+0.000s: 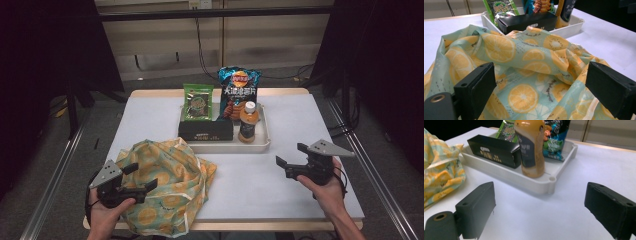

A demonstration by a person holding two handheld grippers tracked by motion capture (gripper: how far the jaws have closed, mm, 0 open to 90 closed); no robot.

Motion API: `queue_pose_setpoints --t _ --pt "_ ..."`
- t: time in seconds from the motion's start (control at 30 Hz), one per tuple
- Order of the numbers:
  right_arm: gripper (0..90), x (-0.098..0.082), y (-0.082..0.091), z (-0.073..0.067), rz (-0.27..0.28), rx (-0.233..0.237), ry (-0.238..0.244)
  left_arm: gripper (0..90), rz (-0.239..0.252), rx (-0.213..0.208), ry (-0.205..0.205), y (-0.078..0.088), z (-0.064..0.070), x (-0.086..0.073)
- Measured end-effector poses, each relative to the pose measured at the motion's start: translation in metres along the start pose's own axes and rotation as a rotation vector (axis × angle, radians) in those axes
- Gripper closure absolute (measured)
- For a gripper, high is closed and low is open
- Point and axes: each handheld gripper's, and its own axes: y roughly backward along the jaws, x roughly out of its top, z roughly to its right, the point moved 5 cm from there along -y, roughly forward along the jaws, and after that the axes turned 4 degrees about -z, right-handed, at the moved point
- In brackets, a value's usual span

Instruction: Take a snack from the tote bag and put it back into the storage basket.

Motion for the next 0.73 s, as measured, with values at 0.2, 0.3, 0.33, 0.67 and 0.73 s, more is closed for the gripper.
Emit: queue_pose_setpoints --t 0.2,0.3,0.33,0.67,0.73 --pt "9.7 -0.019 0.013 -0.002 -0.022 -0.013 -0.024 8.9 -0.01 -0.002 -0.014 -0.001 0.003 -0.001" --pt "9.7 -0.019 0.021 -0.003 -0.009 -0.003 -0.05 9.0 -0.008 0.001 -0.02 -0.001 0.003 0.0" --pt "9.7 -0.021 0.024 -0.004 -0.009 -0.007 -0.048 9.0 -0.007 -0.001 -0.019 -0.001 0.003 0.0" --pt "9.7 -0.044 0.033 -0.004 -0.031 -0.046 -0.044 9.0 -0.014 -0.006 -0.019 -0.003 0.006 -0.001" --pt "9.7 -0.042 0.033 -0.001 -0.028 -0.051 -0.05 9.0 -0.014 -0.002 -0.02 -0.002 0.004 -0.001"
